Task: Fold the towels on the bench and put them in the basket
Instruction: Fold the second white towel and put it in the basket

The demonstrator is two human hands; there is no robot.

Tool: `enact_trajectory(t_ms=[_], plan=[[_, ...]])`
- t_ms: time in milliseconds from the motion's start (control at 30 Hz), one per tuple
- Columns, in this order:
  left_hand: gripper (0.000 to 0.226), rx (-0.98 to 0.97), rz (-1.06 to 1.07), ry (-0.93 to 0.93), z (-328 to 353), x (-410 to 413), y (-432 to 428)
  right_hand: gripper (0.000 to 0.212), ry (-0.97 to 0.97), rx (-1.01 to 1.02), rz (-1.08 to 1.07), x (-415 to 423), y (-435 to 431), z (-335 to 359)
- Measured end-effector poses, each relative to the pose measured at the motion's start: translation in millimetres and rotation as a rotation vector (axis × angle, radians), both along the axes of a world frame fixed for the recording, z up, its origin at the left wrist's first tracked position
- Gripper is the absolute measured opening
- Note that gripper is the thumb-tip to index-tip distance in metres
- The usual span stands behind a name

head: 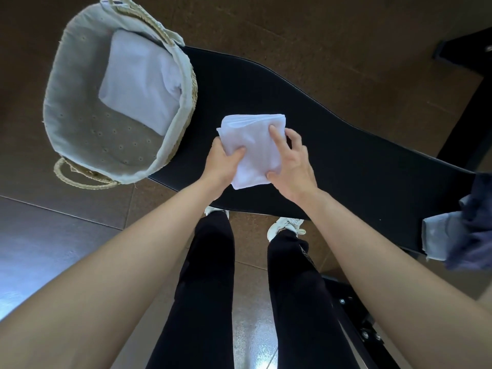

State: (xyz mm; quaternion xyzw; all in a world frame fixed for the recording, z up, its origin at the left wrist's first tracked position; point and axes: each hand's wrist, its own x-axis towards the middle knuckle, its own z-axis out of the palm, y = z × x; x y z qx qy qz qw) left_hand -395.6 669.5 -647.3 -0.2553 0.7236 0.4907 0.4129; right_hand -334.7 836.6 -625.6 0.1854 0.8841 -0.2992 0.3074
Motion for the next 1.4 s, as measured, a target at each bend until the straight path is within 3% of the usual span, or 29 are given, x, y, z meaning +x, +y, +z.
enact_trajectory(t_ms=[100,200,300,567,733,833,967,1200,1400], plan=[[0.066,0.064,-0.103,0.025,8,7,2,0.107,-0.090,-0.001,0.017,-6,-4,-4],[0.057,0.041,-0.159,0.011,12,7,4,0.106,-0.151,-0.023,-0.035,-14,-5,-3],[0.054,0.010,-0.127,-0.005,26,6,-1,0.104,-0.189,-0.175,-0.151,-16,-3,2],[0.038,0.034,-0.077,0.089,83,9,-51,0.110,-0.106,-0.509,-0.335,-5,-29,60],[0.055,0.000,0.009,0.300,112,6,-100,0.099,-0.054,-0.589,-0.261,-24,-68,86],[0.073,-0.048,0.012,0.502,128,-6,-133,0.088,-0.008,-0.564,-0.158,-50,-97,93],[0.061,-0.139,-0.020,0.638,129,-28,-173,0.078,0.081,-0.522,0.018,-99,-136,97],[0.030,-0.287,0.217,0.477,97,-62,-187,0.074,0.232,-0.257,0.318,-175,-173,77],[0.021,-0.179,0.359,0.379,56,-94,-156,0.069,0.399,0.141,0.512,-208,-160,45]])
